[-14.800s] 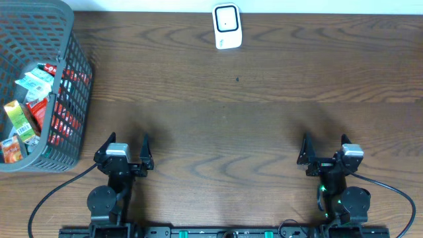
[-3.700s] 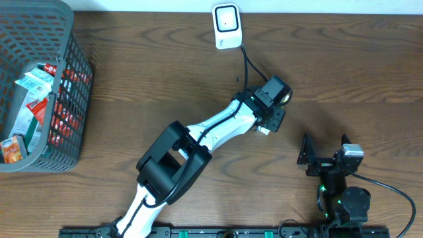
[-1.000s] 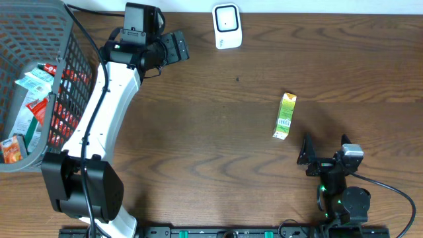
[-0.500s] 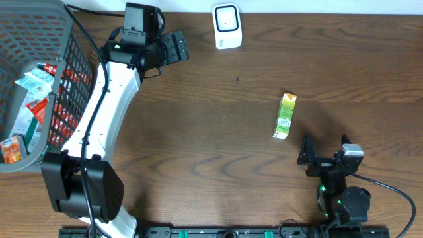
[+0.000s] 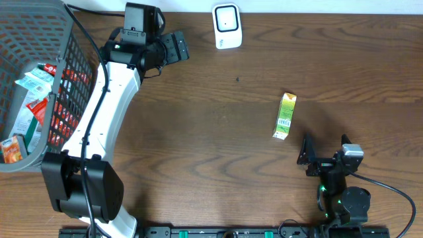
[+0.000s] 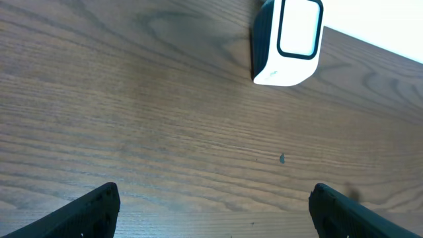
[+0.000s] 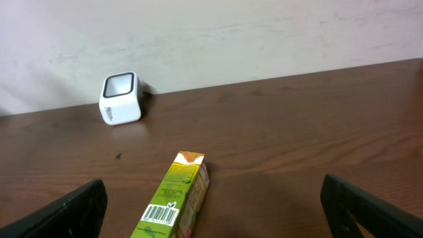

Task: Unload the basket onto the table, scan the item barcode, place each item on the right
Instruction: 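Raise the left gripper and move it back toward the basket, then lower the left gripper into the basket and grasp the red snack bag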

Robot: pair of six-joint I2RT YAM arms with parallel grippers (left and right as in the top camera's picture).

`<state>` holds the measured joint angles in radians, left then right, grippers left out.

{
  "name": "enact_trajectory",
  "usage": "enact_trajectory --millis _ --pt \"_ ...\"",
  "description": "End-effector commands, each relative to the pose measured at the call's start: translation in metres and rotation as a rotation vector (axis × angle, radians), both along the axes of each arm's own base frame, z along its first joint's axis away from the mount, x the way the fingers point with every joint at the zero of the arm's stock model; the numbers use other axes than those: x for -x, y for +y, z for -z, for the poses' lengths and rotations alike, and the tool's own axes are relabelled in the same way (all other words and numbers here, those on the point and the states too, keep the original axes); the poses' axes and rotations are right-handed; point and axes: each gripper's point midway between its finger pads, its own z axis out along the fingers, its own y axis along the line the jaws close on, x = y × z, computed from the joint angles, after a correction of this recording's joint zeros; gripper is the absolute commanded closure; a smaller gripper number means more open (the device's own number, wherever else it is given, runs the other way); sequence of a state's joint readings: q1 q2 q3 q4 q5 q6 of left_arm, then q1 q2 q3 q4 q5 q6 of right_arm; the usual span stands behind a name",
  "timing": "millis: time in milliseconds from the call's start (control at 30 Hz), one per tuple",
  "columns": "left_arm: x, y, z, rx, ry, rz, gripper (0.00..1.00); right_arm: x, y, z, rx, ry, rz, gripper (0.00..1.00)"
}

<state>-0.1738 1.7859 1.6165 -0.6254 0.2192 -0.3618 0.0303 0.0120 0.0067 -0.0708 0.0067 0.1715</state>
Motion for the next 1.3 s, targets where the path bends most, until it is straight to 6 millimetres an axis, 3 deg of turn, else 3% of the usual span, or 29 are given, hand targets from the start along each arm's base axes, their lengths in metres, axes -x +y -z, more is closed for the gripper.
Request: enact_trajectory --millis 0,400,633,733,833,933,1033,1167,1267 --pt "-0.002 0.001 -0.005 -0.01 -0.016 0.009 0.07 0.0 0.0 0.0 0.011 0.0 -0.001 0.01" --pt "-0.002 0.0 -0.006 0.01 -0.01 -0.009 0.08 0.0 0.0 0.001 0.011 0.0 -0.001 0.01" --pt "-0.026 0.006 -0.026 -0.009 -0.142 -0.047 0.07 0.0 0.0 0.0 0.011 0.0 -0.001 0.01" --pt "-0.025 0.002 -0.026 0.007 -0.134 -0.032 0.08 0.0 0.0 0.0 0.011 0.0 -0.001 0.01" --pt "-0.005 -0.019 -0.022 0.105 -0.057 0.067 0.08 0.0 0.0 0.0 0.011 0.0 -0.001 0.01" --pt "0.003 -0.033 -0.041 0.231 -0.057 0.113 0.08 0.0 0.0 0.0 0.011 0.0 -0.001 0.01" --pt "0.01 -0.027 -0.067 0.257 -0.103 0.105 0.08 0.0 0.0 0.0 0.011 0.0 -0.001 0.01" --pt "0.026 0.003 -0.119 0.271 -0.217 0.049 0.12 0.0 0.0 0.001 0.011 0.0 -0.001 0.01" --pt "0.042 0.046 -0.16 0.28 -0.303 -0.053 0.12 0.0 0.0 0.001 0.011 0.0 -0.001 0.01"
